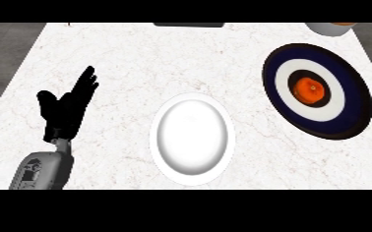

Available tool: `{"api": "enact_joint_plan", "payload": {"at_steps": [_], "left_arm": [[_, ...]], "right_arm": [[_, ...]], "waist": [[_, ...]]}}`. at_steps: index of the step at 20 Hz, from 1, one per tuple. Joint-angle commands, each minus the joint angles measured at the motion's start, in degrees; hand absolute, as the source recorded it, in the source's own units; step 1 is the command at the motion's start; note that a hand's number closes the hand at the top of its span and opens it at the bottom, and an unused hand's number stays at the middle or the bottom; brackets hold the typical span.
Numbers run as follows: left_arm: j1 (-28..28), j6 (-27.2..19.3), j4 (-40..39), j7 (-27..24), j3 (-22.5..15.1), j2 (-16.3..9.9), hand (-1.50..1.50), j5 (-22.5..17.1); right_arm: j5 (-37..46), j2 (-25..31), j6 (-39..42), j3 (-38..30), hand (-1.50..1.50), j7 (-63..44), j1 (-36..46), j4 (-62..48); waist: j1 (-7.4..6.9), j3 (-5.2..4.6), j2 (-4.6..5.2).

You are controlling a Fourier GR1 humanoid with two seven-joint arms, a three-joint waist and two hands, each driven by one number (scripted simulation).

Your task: Pick the squash from the plate and place it in the plate

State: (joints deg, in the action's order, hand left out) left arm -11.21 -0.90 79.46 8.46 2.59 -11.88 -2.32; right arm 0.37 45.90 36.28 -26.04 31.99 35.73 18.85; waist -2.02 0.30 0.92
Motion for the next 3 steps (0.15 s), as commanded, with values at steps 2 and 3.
{"api": "enact_joint_plan", "payload": {"at_steps": [2,3], "left_arm": [[1.0,0.4,1.5,0.8,-0.4,0.3,0.00,-0.2],[-0.1,1.0,1.5,1.0,0.5,-0.5,0.00,-1.0]], "right_arm": [[1.6,1.4,6.9,1.2,-1.50,9.3,-3.2,-1.7],[1.3,1.6,7.3,1.2,-1.50,8.5,-2.5,-2.2]], "waist": [[-0.58,0.17,0.21],[-0.44,0.12,0.14]]}}
